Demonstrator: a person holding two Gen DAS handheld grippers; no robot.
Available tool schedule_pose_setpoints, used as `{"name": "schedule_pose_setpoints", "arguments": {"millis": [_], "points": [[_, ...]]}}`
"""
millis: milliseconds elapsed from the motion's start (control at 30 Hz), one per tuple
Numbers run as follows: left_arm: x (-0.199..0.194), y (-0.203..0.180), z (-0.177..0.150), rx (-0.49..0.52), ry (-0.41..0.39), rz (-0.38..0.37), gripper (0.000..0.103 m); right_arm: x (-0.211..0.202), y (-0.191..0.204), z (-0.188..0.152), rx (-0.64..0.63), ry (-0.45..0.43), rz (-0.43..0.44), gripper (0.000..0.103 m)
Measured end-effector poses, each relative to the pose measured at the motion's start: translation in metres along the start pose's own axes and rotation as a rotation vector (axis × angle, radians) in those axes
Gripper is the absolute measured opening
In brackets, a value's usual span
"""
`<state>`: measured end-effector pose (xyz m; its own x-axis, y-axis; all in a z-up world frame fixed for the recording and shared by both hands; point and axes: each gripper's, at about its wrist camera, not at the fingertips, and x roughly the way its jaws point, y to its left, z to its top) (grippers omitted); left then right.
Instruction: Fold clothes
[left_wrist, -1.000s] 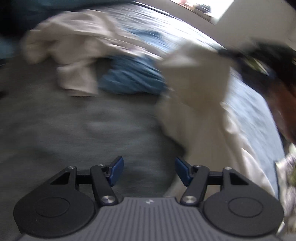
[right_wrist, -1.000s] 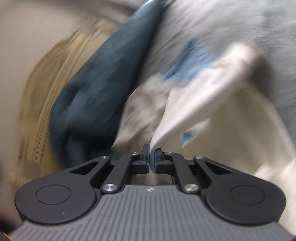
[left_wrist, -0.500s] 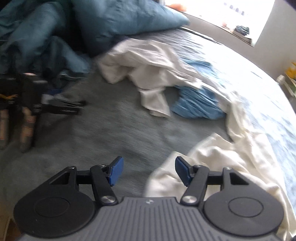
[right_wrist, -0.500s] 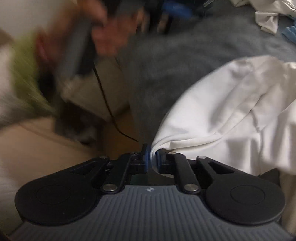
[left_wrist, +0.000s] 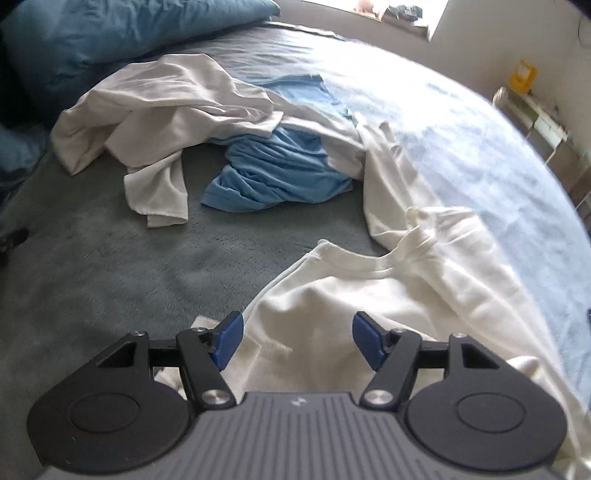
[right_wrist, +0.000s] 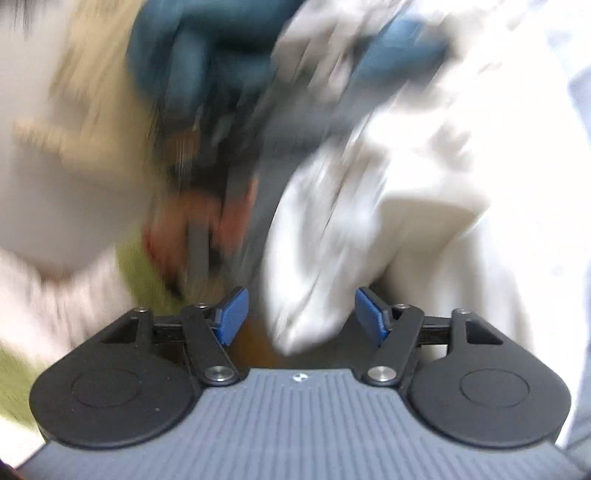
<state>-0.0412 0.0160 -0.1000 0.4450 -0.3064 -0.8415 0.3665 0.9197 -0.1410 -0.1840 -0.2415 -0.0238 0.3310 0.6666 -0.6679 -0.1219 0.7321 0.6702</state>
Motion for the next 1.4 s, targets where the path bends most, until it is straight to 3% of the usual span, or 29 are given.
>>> {"name": "schedule_pose_setpoints", "arguments": {"millis": [67,167,333,400,433,567,667,800,900,933,967,1000,1100,1133,1233,1400], "points": [[0.008,-0.004,0.004,0.017,0.011,0.008,0.067,0.003,-0.002,0.023,-0.082,-0.092,-0.157,0.066],[0.017,-0.009,0.006,0.020,0.025,-0.027,0.067,0.044,0.004,0.045,-0.260,-0.131,-0.401,0.065],[0.040,-0.022,0.002,0.067,0.053,-0.081,0.067,0.106,-0.022,0.059,-0.407,-0.027,-0.612,0.060],[0.052,-0.025,-0.004,0.099,0.072,-0.084,0.067,0.121,-0.030,0.058,-0.425,0.001,-0.741,0.043],[0.058,-0.026,-0.007,0.115,0.085,-0.084,0.067,0.121,-0.035,0.062,-0.398,-0.006,-0.775,0.020],[0.064,-0.024,-0.017,0.148,0.074,-0.098,0.067,0.072,-0.056,0.069,-0.119,-0.128,-0.722,0.002],[0.063,-0.020,-0.017,0.159,0.080,-0.117,0.067,0.033,-0.060,0.066,0.036,-0.253,-0.687,0.000],[0.063,-0.017,-0.015,0.171,0.090,-0.136,0.067,-0.008,-0.058,0.055,0.136,-0.381,-0.489,0.000],[0.063,-0.017,-0.015,0.181,0.092,-0.140,0.067,-0.003,-0.065,0.064,0.110,-0.381,-0.508,0.007],[0.062,-0.017,-0.016,0.182,0.092,-0.138,0.067,0.003,-0.075,0.070,0.113,-0.372,-0.511,0.023],[0.062,-0.017,-0.016,0.182,0.091,-0.135,0.067,0.008,-0.087,0.075,0.131,-0.375,-0.508,0.046],[0.062,-0.017,-0.017,0.180,0.090,-0.131,0.067,0.014,-0.102,0.082,0.159,-0.371,-0.499,0.056],[0.060,-0.016,-0.020,0.170,0.083,-0.120,0.067,0.036,-0.139,0.097,0.221,-0.312,-0.460,0.058],[0.059,-0.016,-0.021,0.167,0.080,-0.117,0.067,0.042,-0.149,0.099,0.246,-0.278,-0.421,0.057],[0.057,-0.015,-0.024,0.157,0.072,-0.109,0.067,0.046,-0.149,0.091,0.295,-0.241,-0.373,0.005],[0.048,-0.010,-0.026,0.108,0.075,-0.100,0.066,0.009,-0.108,0.069,0.242,-0.356,-0.285,0.001]]}}
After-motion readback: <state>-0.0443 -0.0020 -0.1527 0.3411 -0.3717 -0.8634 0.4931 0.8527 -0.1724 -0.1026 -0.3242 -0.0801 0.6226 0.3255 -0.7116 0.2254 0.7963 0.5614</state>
